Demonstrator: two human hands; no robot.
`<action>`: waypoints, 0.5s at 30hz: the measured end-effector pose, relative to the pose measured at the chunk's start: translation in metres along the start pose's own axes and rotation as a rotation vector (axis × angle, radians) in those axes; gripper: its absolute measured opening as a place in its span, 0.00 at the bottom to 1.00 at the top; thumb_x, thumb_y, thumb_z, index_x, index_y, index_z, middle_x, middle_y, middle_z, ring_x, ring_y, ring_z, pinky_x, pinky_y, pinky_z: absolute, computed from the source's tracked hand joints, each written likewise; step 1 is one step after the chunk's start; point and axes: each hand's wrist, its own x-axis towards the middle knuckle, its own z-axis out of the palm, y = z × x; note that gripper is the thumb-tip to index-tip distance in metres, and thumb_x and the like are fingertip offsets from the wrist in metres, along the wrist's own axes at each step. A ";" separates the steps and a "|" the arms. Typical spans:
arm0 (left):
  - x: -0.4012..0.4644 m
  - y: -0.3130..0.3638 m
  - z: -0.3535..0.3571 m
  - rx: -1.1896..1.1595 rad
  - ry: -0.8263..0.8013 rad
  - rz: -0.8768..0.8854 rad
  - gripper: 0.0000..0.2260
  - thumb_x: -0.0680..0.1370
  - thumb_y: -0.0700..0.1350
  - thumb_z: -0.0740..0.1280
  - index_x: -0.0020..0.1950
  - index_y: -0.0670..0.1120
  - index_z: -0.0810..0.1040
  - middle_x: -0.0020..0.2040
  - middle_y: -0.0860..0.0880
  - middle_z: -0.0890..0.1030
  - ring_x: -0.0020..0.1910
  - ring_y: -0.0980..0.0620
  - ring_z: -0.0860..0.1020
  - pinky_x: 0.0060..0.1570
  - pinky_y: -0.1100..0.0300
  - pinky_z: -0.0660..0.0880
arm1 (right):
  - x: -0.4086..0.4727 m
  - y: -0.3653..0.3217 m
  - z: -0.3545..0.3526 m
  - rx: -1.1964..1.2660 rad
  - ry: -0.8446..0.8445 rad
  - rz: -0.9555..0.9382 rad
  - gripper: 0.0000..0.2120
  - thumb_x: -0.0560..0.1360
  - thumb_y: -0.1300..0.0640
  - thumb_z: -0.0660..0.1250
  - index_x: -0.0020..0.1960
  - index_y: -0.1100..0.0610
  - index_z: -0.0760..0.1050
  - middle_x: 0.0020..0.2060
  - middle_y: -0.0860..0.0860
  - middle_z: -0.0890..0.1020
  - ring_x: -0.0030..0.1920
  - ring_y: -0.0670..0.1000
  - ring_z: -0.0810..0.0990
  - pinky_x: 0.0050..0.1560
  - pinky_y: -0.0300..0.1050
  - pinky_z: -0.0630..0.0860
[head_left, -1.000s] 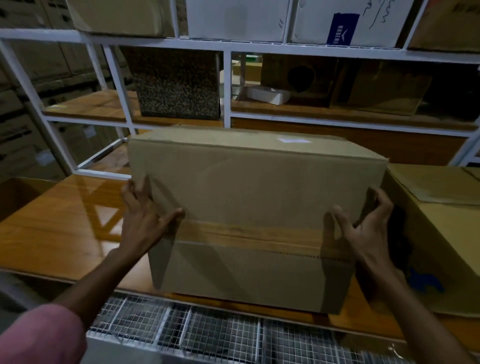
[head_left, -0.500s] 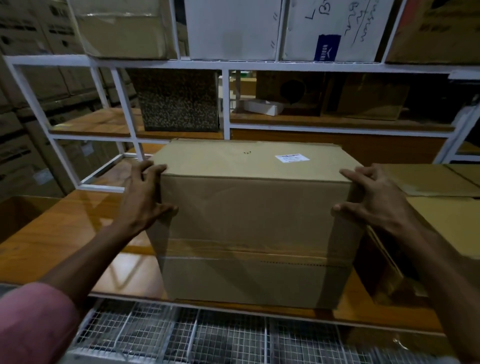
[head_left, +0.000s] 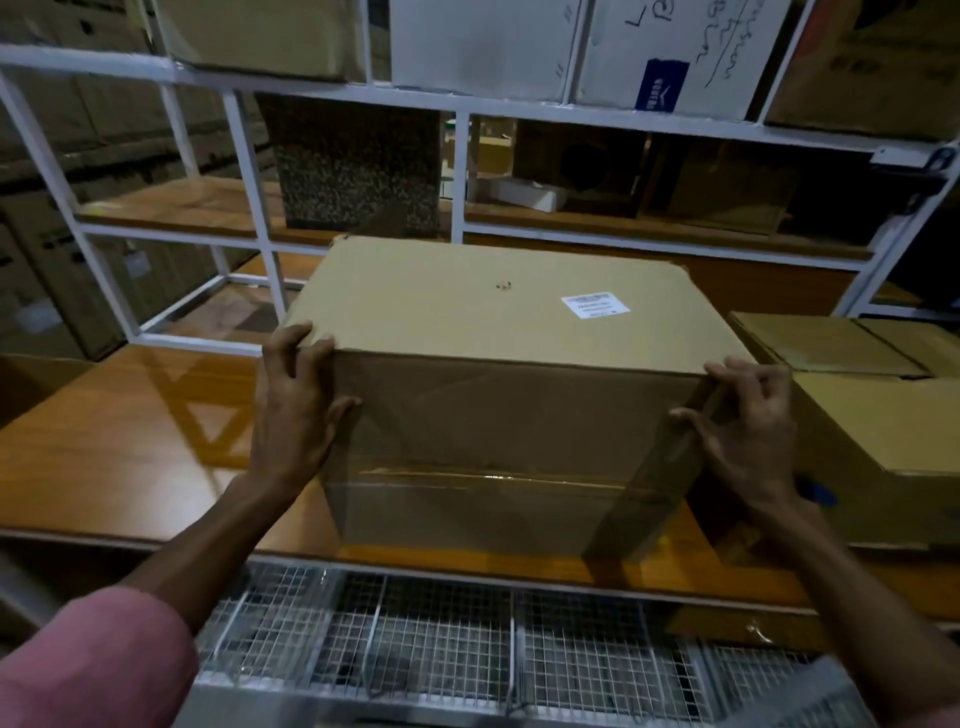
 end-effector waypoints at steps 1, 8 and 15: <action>-0.006 0.002 -0.002 -0.002 0.017 -0.009 0.31 0.70 0.40 0.78 0.68 0.43 0.67 0.70 0.34 0.64 0.67 0.33 0.68 0.62 0.40 0.73 | -0.007 -0.001 -0.001 0.001 0.019 0.003 0.31 0.66 0.60 0.81 0.66 0.60 0.73 0.62 0.64 0.68 0.61 0.63 0.73 0.57 0.59 0.79; -0.049 0.010 -0.020 -0.043 0.077 0.025 0.34 0.68 0.35 0.80 0.69 0.42 0.66 0.69 0.35 0.64 0.69 0.33 0.67 0.65 0.37 0.69 | -0.056 -0.011 -0.017 0.026 0.147 -0.022 0.30 0.66 0.61 0.79 0.64 0.59 0.70 0.61 0.68 0.68 0.62 0.61 0.71 0.61 0.52 0.72; -0.075 0.016 -0.036 -0.025 0.093 0.065 0.34 0.67 0.34 0.80 0.68 0.43 0.66 0.69 0.39 0.62 0.65 0.29 0.69 0.65 0.40 0.68 | -0.088 -0.023 -0.022 0.015 0.277 -0.074 0.27 0.67 0.65 0.79 0.61 0.61 0.69 0.57 0.73 0.70 0.61 0.63 0.70 0.61 0.48 0.71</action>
